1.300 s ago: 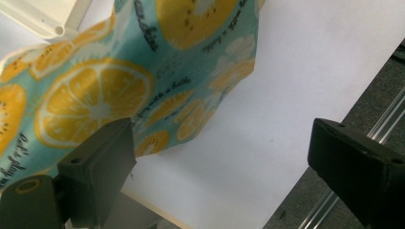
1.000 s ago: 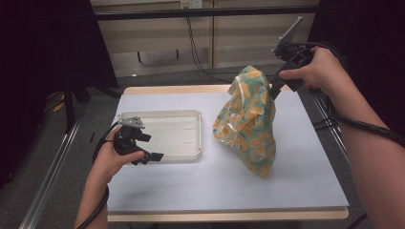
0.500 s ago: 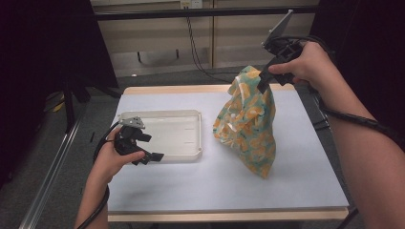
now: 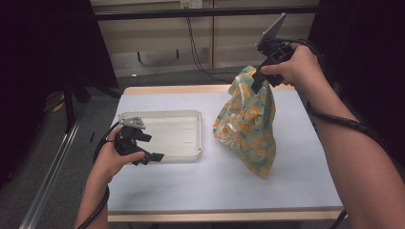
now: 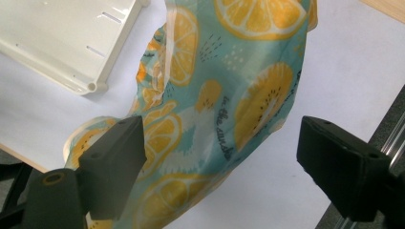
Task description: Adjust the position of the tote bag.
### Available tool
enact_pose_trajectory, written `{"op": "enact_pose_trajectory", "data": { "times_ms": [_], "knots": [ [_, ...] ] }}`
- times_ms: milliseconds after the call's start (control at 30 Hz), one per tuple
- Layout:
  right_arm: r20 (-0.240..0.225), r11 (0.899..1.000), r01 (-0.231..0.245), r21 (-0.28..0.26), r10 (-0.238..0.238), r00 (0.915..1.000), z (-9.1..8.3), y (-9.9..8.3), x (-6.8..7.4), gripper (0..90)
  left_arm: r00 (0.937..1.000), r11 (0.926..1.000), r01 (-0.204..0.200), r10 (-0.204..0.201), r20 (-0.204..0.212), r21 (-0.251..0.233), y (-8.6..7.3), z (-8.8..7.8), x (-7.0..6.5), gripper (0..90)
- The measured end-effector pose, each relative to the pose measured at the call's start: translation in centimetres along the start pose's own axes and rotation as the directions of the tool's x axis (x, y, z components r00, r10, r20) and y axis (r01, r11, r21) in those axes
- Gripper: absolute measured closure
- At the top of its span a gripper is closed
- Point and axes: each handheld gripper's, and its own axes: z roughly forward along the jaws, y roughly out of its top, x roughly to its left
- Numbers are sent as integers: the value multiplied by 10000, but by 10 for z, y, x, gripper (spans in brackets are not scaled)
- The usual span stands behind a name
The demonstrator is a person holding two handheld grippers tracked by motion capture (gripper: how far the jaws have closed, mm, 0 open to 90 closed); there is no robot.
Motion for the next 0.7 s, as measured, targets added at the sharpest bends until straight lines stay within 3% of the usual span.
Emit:
{"op": "enact_pose_trajectory", "data": {
  "times_ms": [100, 200, 400, 633, 700],
  "knots": [
    [-86, 10000, 19, -34, -20, 10000, 2, 0, 2, 255, 10000, 10000, -3, 4, -70, 88, 0, 0, -1, 38],
    [-256, 9991, -415, 109, 418, 9988, 7, 1, 4, 271, 10000, 10000, -22, 22, 15, 48, 1, 0, -1, 37],
    [-357, 9960, -848, 278, 858, 9957, 15, 2, 6, 314, 10000, 10000, -19, 19, -9, 29, 1, 2, -1, 37],
    [-155, 9934, -1085, 359, 1091, 9939, 25, 6, 8, 382, 10000, 9999, -92, 91, 32, 126, 1, 2, -1, 37],
    [110, 9925, -1171, 362, 1168, 9931, 29, 8, 8, 439, 10000, 9999, -79, 79, 36, 126, 1, 3, 0, 37]
  ]
}}
